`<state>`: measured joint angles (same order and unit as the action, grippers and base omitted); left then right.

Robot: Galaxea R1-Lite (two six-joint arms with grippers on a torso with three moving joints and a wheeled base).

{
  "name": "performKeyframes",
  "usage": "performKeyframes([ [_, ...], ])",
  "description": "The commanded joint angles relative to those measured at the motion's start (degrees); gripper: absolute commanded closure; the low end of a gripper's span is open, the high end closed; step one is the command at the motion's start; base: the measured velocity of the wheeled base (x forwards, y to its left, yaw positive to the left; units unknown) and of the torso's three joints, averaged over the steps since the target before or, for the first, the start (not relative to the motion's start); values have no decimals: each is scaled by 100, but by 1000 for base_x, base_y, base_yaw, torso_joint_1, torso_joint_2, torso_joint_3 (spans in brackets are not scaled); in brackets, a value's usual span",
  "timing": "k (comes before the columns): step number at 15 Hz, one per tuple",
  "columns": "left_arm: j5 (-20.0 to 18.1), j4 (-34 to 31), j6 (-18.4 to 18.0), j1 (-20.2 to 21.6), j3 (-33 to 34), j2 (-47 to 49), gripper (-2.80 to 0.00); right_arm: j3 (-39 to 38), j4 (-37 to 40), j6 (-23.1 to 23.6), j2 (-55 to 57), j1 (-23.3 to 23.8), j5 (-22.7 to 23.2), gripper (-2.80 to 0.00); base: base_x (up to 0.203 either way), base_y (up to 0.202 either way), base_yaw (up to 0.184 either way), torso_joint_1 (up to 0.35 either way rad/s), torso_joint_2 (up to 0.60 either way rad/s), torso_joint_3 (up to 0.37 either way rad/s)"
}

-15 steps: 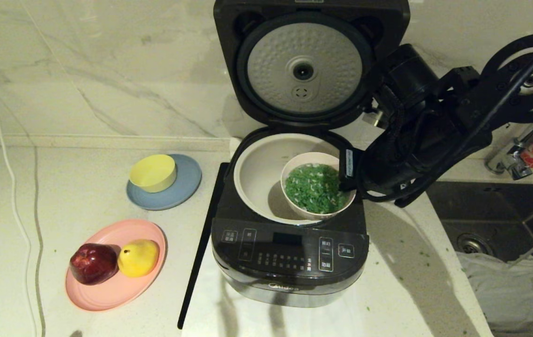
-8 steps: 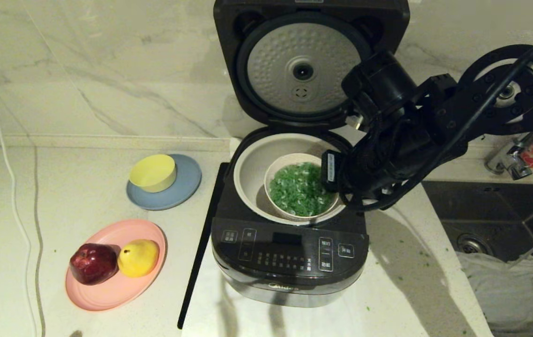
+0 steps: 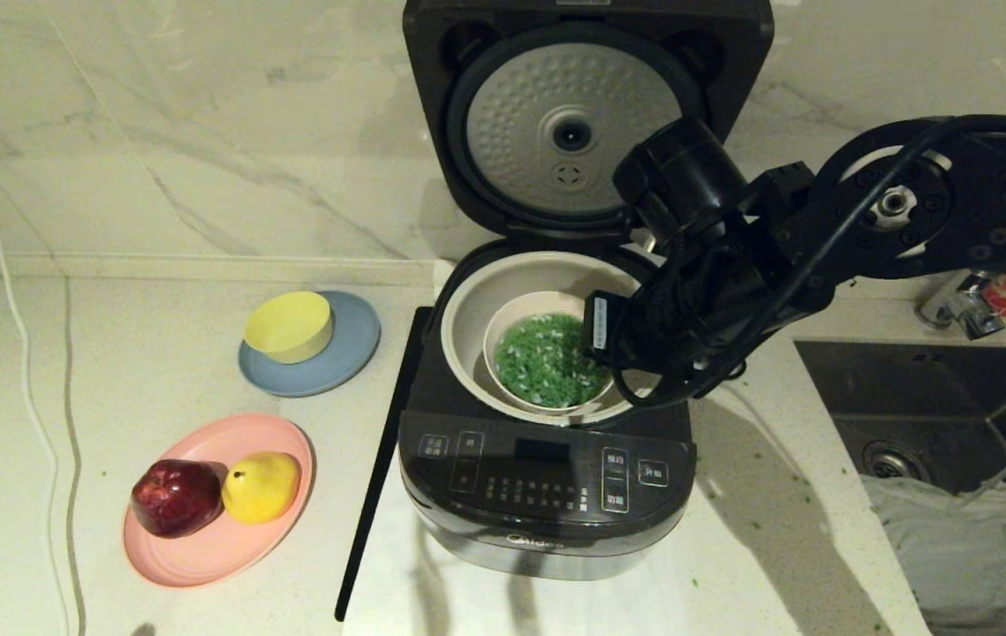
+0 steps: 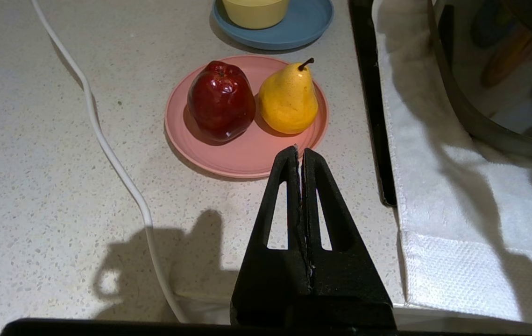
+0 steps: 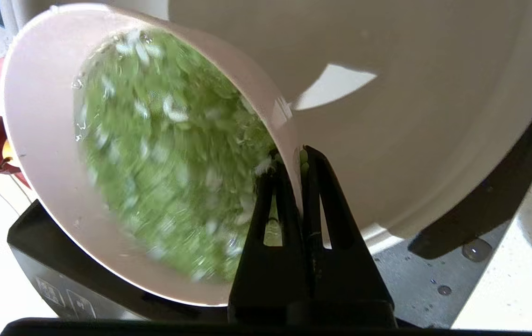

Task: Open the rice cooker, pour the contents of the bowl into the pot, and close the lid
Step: Pour the water from the bowl into the rice cooker

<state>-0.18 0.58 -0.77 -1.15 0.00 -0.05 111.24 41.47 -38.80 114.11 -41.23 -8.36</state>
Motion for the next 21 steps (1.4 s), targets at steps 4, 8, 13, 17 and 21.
performKeyframes([
  [4, 0, 4, -2, 0, 44, -4, 0, -6, -179, 63, 37, 27, -738, 0, 0, 0, 0, 0, 0, 0],
  [8, 0, 4, -2, 0, 44, -4, 0, -15, -298, 196, -11, -16, -1237, 0, 0, 0, 0, 0, 0, 0],
  [13, 0, 4, -2, 0, 44, -4, 0, -58, -563, 770, -38, -160, -2321, 0, 0, 0, 0, 0, 0, 0],
  [17, 0, 4, -2, 0, 44, -4, 0, -163, -996, 1144, -4, -173, -2828, 0, 0, 0, 0, 0, 0, 0],
  [21, 0, 4, -2, 0, 44, -4, 0, -286, -1482, 1348, -19, -218, -2902, 0, 0, 0, 0, 0, 0, 0],
])
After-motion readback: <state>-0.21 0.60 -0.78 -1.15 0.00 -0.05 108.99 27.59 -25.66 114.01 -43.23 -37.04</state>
